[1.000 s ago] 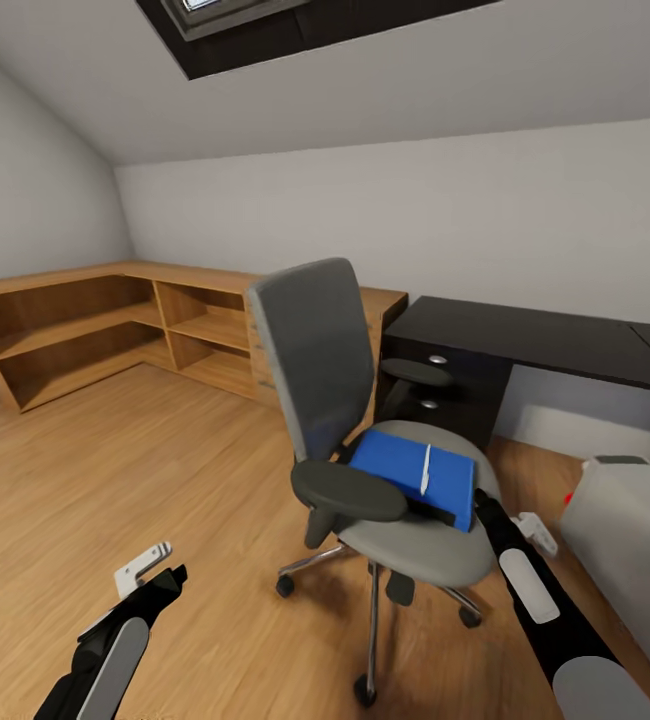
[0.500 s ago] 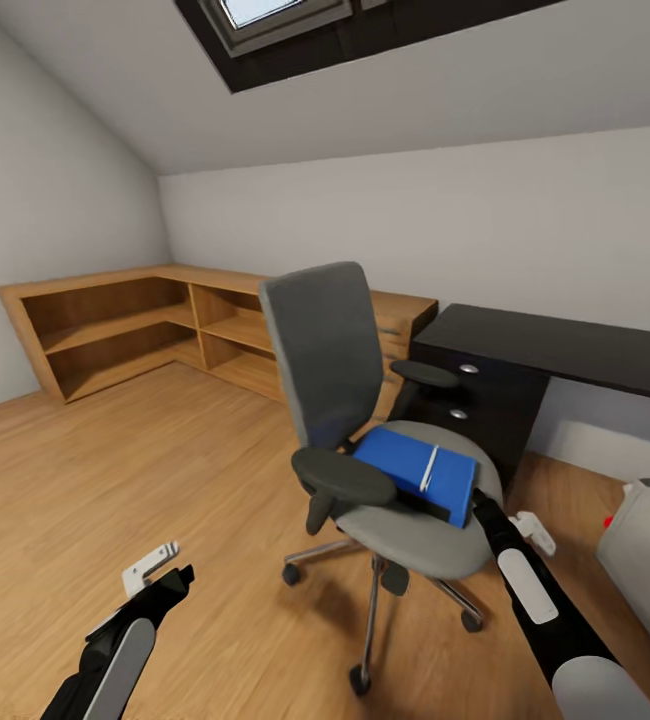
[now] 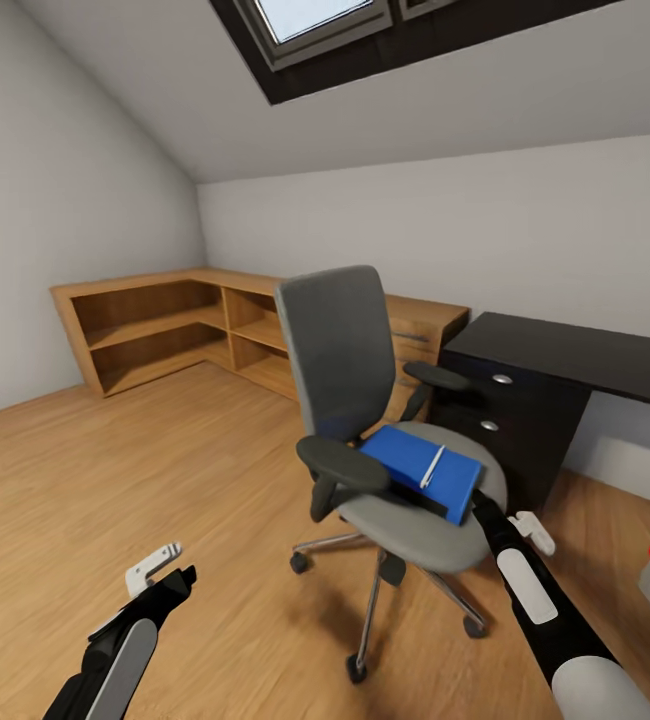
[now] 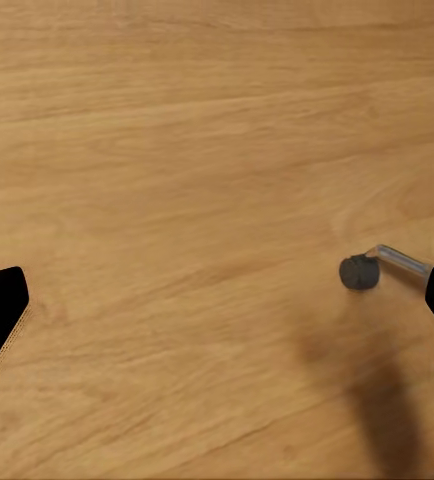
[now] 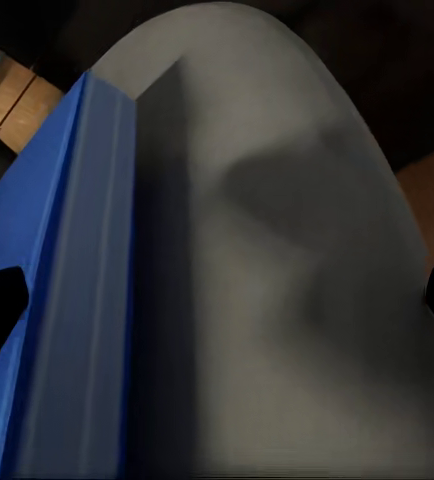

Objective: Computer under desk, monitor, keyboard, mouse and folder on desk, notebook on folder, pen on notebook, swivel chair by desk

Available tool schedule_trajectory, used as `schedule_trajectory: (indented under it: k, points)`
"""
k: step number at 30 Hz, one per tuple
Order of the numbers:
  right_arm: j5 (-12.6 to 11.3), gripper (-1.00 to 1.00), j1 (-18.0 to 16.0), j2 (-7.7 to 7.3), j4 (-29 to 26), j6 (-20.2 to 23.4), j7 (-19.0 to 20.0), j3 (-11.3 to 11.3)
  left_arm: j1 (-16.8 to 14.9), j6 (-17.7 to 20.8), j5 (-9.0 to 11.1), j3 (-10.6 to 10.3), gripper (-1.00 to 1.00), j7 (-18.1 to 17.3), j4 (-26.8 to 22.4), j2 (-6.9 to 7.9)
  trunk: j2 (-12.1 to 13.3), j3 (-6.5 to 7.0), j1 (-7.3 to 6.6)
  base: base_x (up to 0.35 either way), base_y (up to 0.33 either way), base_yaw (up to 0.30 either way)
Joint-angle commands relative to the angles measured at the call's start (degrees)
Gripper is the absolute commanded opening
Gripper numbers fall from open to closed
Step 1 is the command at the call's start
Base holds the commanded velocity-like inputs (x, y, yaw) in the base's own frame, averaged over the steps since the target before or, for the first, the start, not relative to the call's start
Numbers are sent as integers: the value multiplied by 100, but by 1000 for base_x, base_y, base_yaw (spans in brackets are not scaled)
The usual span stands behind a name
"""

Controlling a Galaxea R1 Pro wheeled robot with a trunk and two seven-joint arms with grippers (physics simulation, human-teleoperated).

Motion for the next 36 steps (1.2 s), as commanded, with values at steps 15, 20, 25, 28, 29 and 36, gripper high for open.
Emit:
schedule_trajectory:
  k: [15,20,25,28,29,36]
  points:
    - [-82,100,3,-8,0,-20,-24,178,-4,8,44,-10,100,42,-4,-18,-2,20,-1,0,0,57]
    - [-82,100,3,-4,0,-19,-24,187,-4,7,44,-10,100,42,-4,-16,-2,20,-1,0,0,9]
    - [-78,100,3,-3,0,-19,-24,191,-4,9,44,-10,100,42,-4,-16,-2,20,-1,0,0,172]
    - [-77,100,3,-2,6,-19,-22,194,-4,14,44,-10,100,42,-4,-16,-2,20,-1,0,0,255]
    - [-77,100,3,-2,11,-19,-19,197,-4,15,44,-10,100,42,-4,-16,-2,20,-1,0,0,270]
    - [-81,100,3,-2,48,-21,-16,258,-4,18,39,-285,100,60,14,-15,-2,20,-1,0,0,275]
